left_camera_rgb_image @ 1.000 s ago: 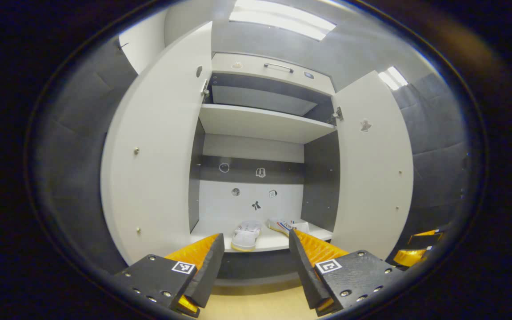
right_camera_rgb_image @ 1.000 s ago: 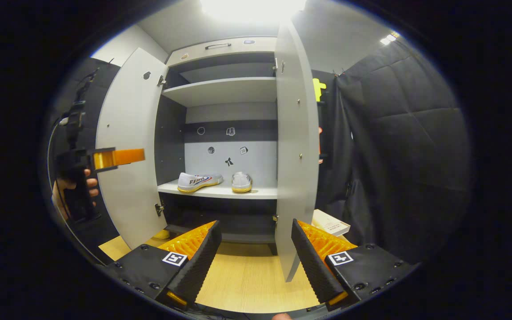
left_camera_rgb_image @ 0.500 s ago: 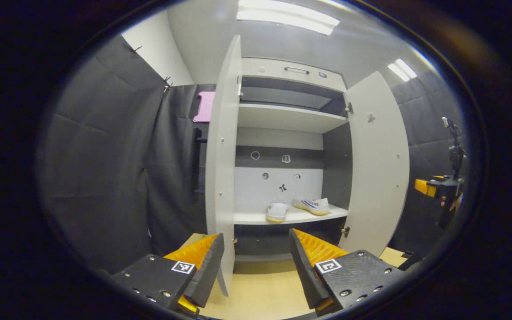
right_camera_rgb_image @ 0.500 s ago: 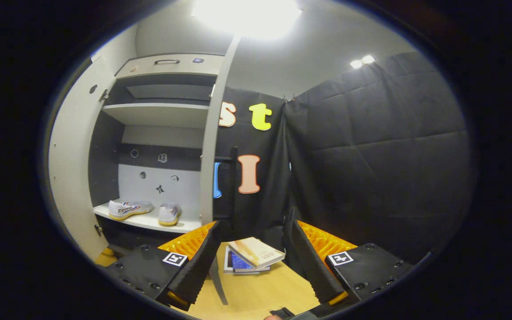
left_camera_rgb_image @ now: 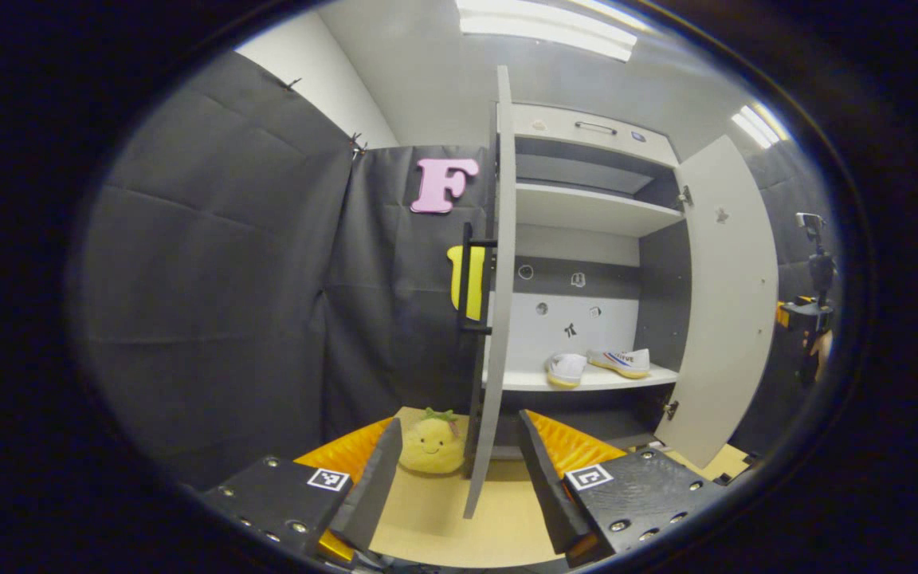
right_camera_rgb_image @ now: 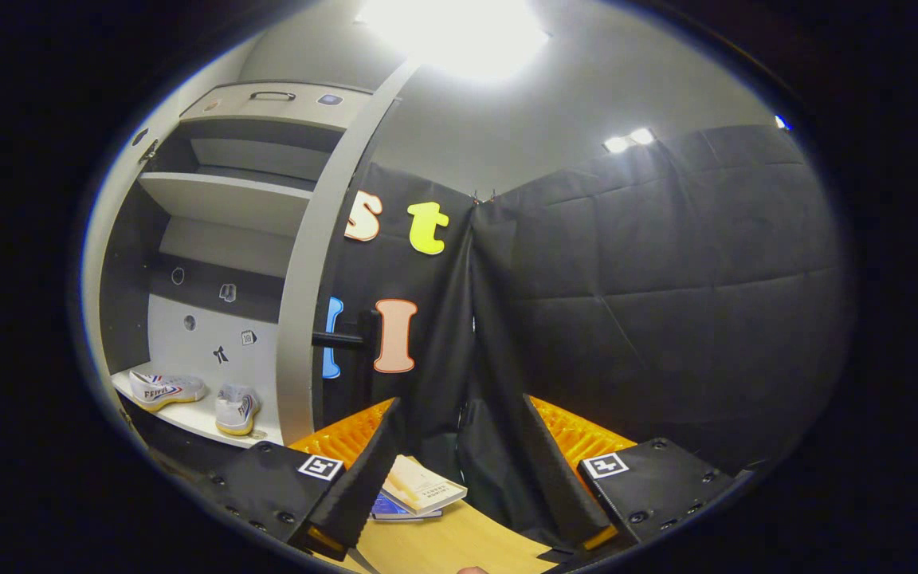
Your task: Grab one shoe with the right hand and put it into the shoe cabinet, grab the other shoe with the left hand and put it into the shoe cabinet; then close the right door with the right hand and the left door with the left hand.
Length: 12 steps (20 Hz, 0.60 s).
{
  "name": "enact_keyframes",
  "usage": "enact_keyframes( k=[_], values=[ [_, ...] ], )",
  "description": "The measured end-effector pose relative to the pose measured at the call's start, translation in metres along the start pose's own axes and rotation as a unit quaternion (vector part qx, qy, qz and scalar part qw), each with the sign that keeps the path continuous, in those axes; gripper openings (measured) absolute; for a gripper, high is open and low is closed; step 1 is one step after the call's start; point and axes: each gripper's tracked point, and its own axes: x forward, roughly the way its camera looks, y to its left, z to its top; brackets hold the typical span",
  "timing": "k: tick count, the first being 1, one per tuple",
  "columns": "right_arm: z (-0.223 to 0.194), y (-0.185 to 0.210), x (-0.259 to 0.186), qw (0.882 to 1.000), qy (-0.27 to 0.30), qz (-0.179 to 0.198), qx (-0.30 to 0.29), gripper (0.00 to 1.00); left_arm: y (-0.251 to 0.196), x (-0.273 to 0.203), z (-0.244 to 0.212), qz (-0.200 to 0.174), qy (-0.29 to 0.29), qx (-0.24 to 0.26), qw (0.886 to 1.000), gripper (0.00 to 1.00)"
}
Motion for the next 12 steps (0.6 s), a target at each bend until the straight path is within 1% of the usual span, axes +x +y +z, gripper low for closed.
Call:
enact_keyframes(
  k=[2, 3, 4, 5, 6, 8, 12],
  values=[
    [0.0, 0.004, 0.001, 1.0, 0.004, 0.008, 0.007, 0.9, 0.011, 0.002, 0.001, 0.006, 0.0, -0.002, 1.0, 0.82],
    [0.001, 0.006, -0.001, 1.0, 0.007, 0.01, 0.009, 0.93, 0.017, 0.005, 0.003, 0.01, -0.001, -0.002, 1.0, 0.82],
    [0.002, 0.008, -0.003, 1.0, 0.008, 0.011, 0.011, 0.89, 0.022, 0.008, 0.003, 0.012, -0.002, -0.003, 1.0, 0.82],
    [0.002, 0.013, -0.007, 1.0, 0.009, 0.016, 0.012, 0.93, 0.024, 0.012, 0.004, 0.012, -0.003, -0.006, 1.0, 0.82],
    [0.003, 0.019, -0.011, 1.0, 0.008, 0.023, 0.014, 0.93, 0.027, 0.014, 0.004, 0.012, -0.003, -0.01, 1.0, 0.82],
    [0.004, 0.037, -0.019, 0.999, 0.002, 0.043, 0.015, 0.93, 0.028, 0.022, 0.003, 0.008, -0.001, -0.017, 1.0, 0.83],
    [0.013, 0.083, -0.037, 0.994, -0.016, 0.101, 0.026, 0.93, 0.029, 0.032, -0.003, 0.007, 0.005, -0.022, 1.0, 0.82]
  ],
)
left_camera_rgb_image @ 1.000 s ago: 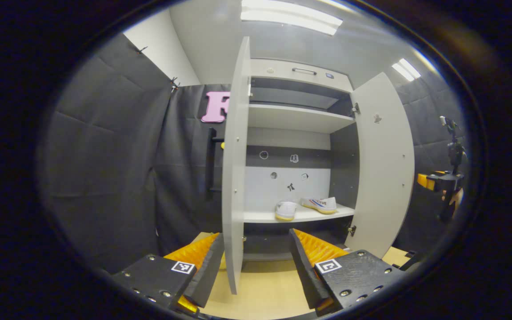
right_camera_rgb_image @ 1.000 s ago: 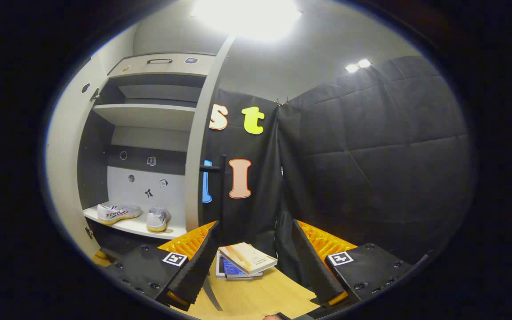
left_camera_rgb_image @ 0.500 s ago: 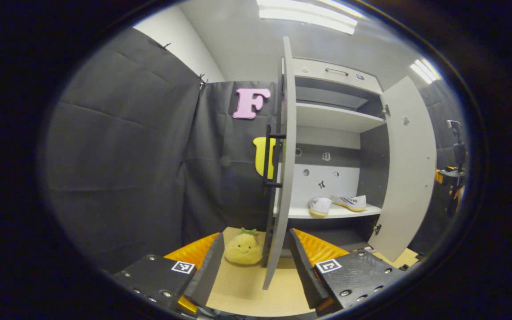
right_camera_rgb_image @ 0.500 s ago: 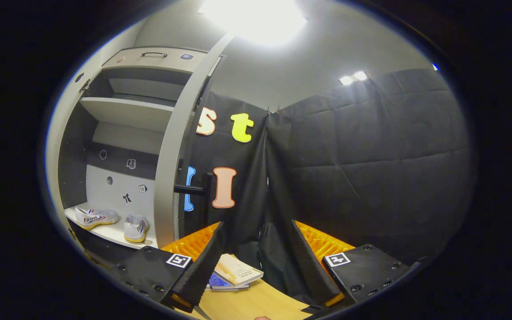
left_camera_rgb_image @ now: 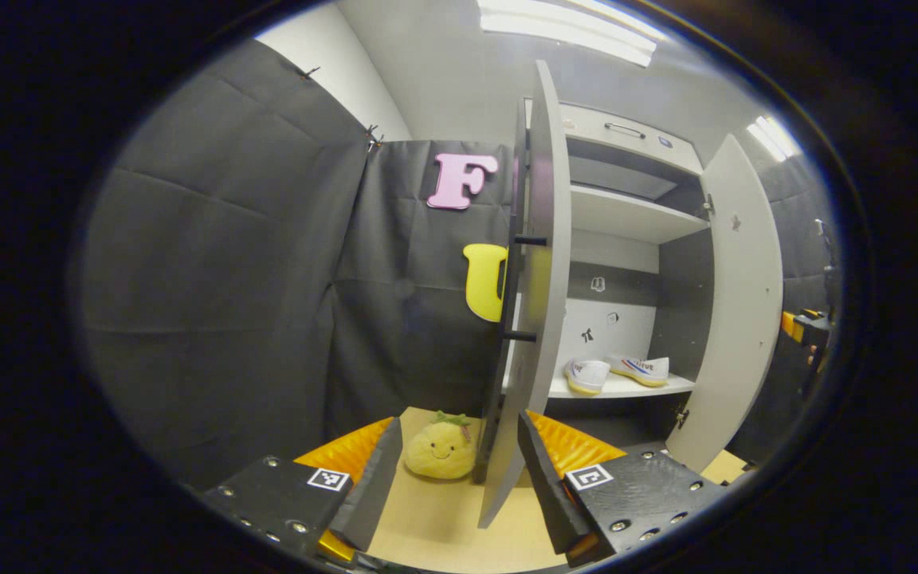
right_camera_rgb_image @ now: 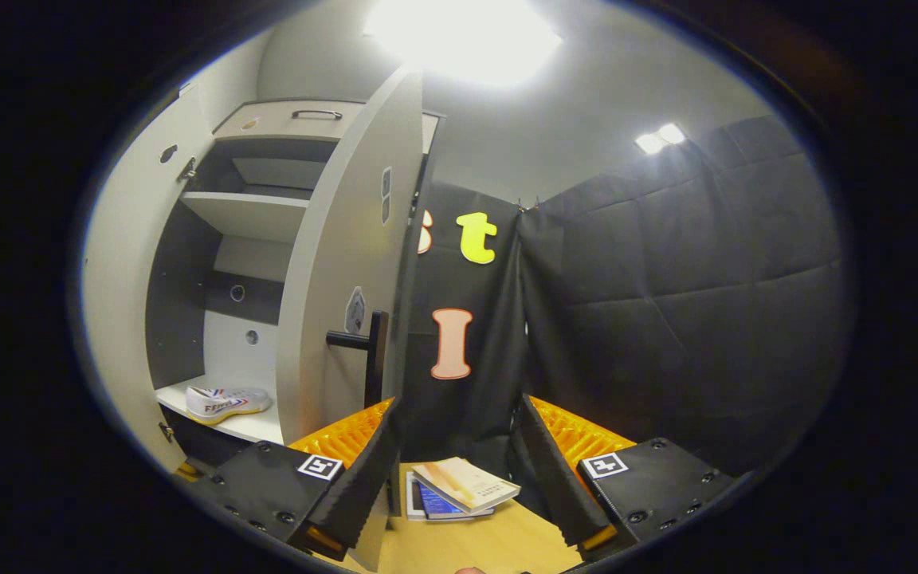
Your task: Grab one shoe with the right hand and put it into the shoe cabinet, grab the other shoe with the left hand and put it into the shoe cabinet; then close the right door with the right hand and the left door with the left hand.
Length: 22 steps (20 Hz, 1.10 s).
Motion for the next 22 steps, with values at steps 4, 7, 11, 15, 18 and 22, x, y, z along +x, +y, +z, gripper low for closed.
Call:
enact_keyframes(
  k=[4, 7, 11, 15, 18, 22],
  values=[
    [0.004, 0.059, 0.0, 0.997, -0.017, 0.07, 0.008, 0.93, -0.002, 0.008, 0.001, 0.001, 0.001, 0.001, 1.0, 0.82],
    [0.009, 0.086, -0.003, 0.993, -0.029, 0.114, -0.003, 0.91, 0.003, 0.014, 0.011, 0.008, -0.006, -0.003, 1.0, 0.82],
    [0.016, 0.093, -0.01, 0.99, -0.04, 0.133, 0.023, 0.98, 0.021, 0.032, 0.041, 0.04, -0.032, 0.008, 0.999, 0.84],
    [0.001, 0.083, -0.011, 0.991, -0.028, 0.129, 0.026, 0.97, 0.036, 0.06, 0.067, 0.074, -0.051, -0.005, 0.996, 0.82],
    [-0.015, 0.063, -0.012, 0.993, -0.008, 0.118, 0.028, 0.97, 0.026, 0.081, 0.063, 0.069, -0.045, -0.005, 0.997, 0.82],
    [-0.043, 0.035, -0.012, 0.994, 0.021, 0.101, 0.041, 0.97, 0.012, 0.083, 0.066, 0.069, -0.053, 0.016, 0.996, 0.82]
  ],
)
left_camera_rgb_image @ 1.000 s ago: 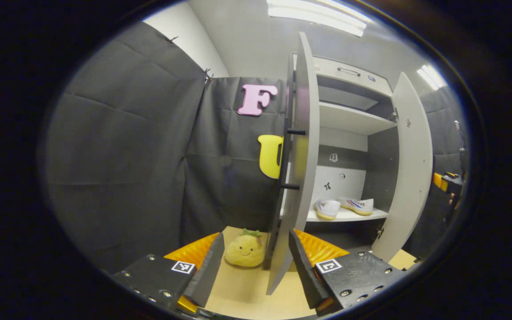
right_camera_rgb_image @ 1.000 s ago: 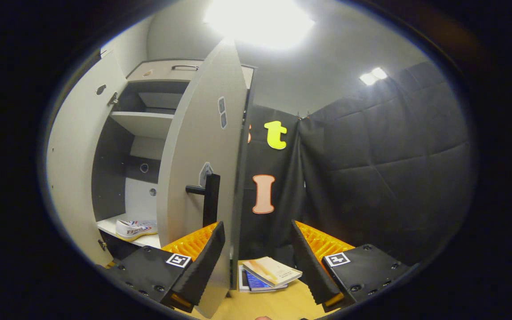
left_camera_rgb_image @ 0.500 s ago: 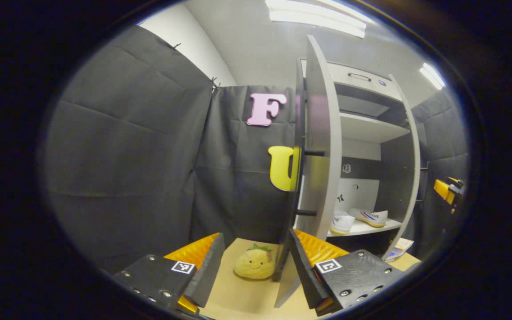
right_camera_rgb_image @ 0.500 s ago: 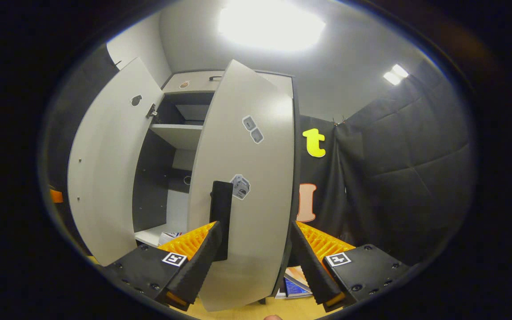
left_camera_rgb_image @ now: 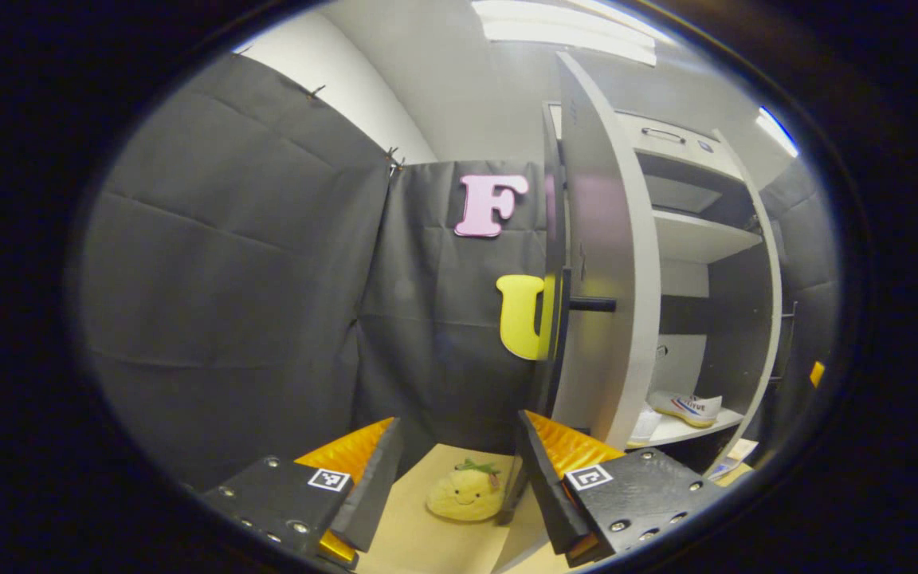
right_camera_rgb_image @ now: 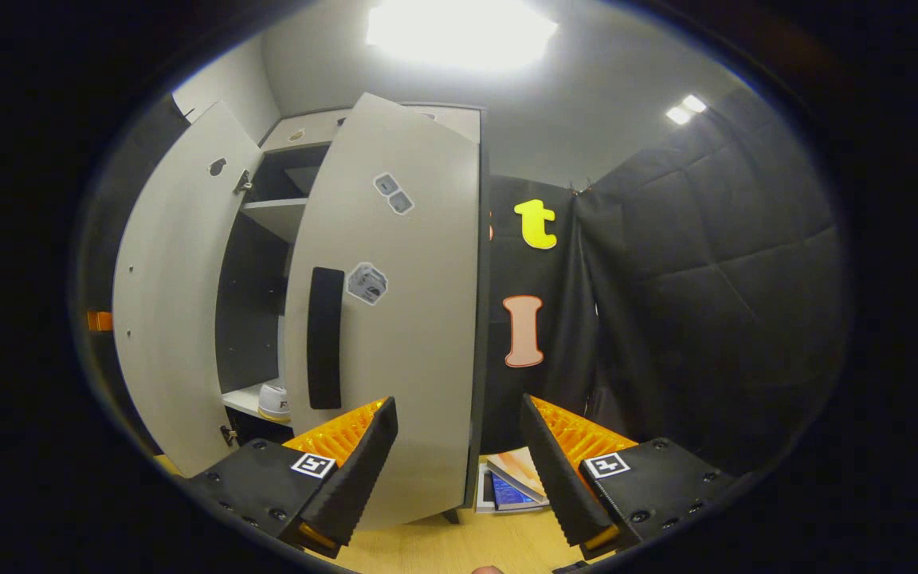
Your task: Grab one shoe with the right hand and put it into the shoe cabinet, grab the other shoe with the left hand and put it into the shoe cabinet; then close the right door with the right hand and the left door with the left hand.
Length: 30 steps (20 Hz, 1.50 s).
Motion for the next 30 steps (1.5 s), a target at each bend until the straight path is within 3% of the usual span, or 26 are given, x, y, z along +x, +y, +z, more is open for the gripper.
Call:
enact_keyframes(
  k=[7, 16, 20, 25, 30],
  values=[
    [-0.024, -0.01, 0.004, 1.0, 0.026, -0.004, 0.01, 0.97, -0.044, -0.01, -0.002, -0.044, 0.008, -0.016, 0.999, 0.82],
    [-0.026, -0.002, 0.006, 0.999, 0.03, 0.014, 0.005, 0.98, -0.159, -0.004, -0.02, -0.174, 0.026, -0.053, 0.983, 0.82],
    [-0.022, 0.002, -0.001, 0.999, 0.033, 0.03, 0.012, 0.98, -0.164, -0.014, -0.016, -0.182, 0.011, -0.036, 0.982, 0.81],
    [-0.011, 0.021, -0.011, 0.998, 0.025, 0.058, 0.011, 0.98, -0.136, -0.039, -0.016, -0.159, 0.001, 0.032, 0.987, 0.82],
    [0.005, 0.054, -0.034, 0.995, 0.012, 0.101, 0.014, 0.98, -0.099, -0.081, -0.018, -0.137, 0.0, 0.069, 0.988, 0.82]
  ],
)
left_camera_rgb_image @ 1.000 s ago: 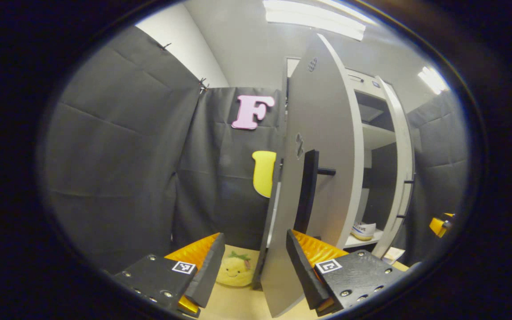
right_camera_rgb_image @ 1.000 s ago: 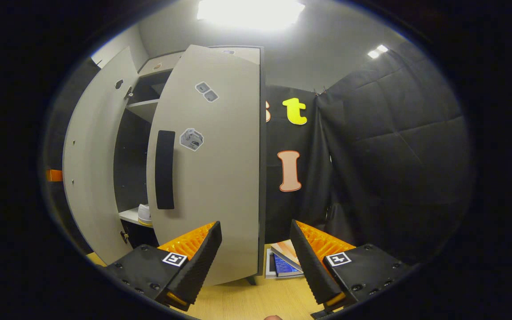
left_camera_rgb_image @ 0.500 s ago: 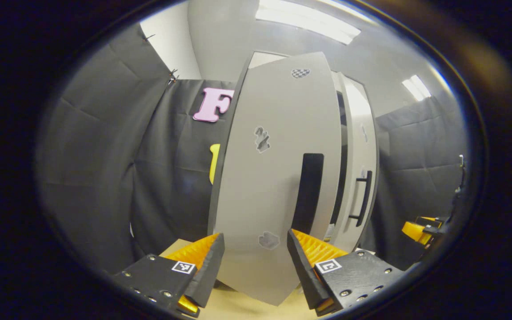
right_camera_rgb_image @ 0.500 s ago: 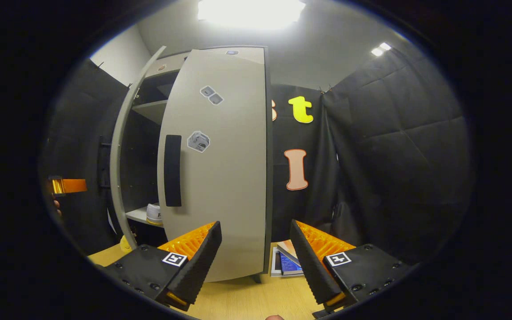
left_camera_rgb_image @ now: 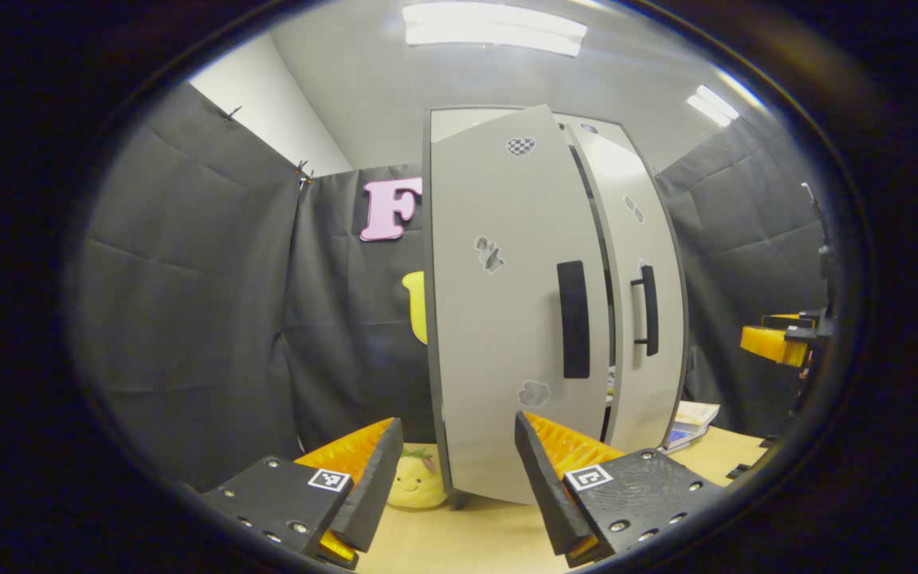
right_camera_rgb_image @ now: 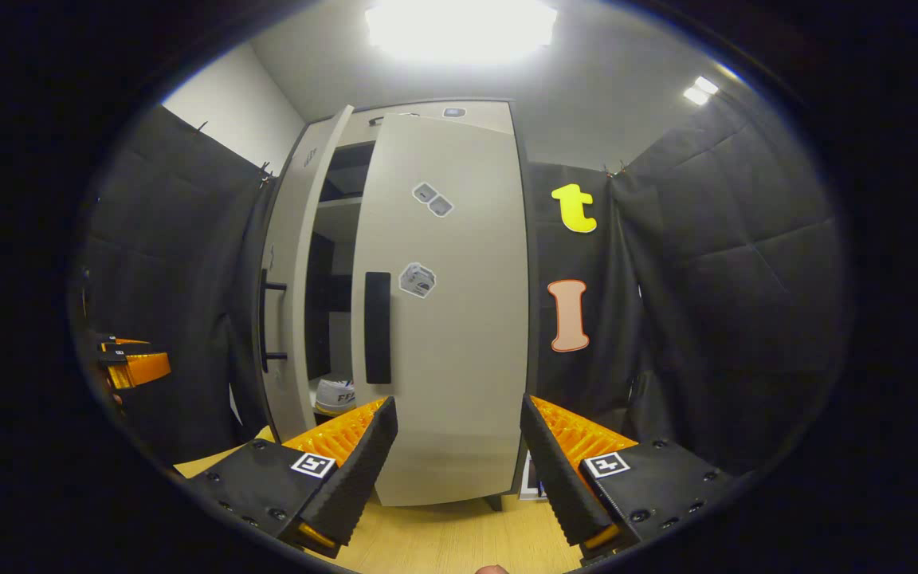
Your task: Grab one shoe with the right hand and put it into the shoe cabinet, grab the other shoe with the left hand and put it into the shoe cabinet; then close the right door with the right hand and the left door with the left hand.
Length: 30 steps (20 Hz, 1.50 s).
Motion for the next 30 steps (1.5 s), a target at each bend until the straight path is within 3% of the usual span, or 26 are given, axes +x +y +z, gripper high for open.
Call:
enact_keyframes(
  k=[6, 13, 30],
  values=[
    [0.008, 0.036, -0.033, 0.999, -0.013, 0.031, -0.01, 0.97, 0.017, -0.046, 0.001, 0.013, 0.004, -0.005, 1.0, 0.82],
    [0.003, 0.052, -0.06, 0.999, -0.011, 0.043, -0.013, 0.96, 0.026, -0.077, 0.001, 0.019, 0.005, -0.01, 1.0, 0.82],
    [0.008, 0.047, -0.059, 0.999, -0.02, 0.044, 0.0, 0.96, 0.025, -0.077, -0.003, 0.024, 0.007, -0.007, 1.0, 0.82]
  ],
)
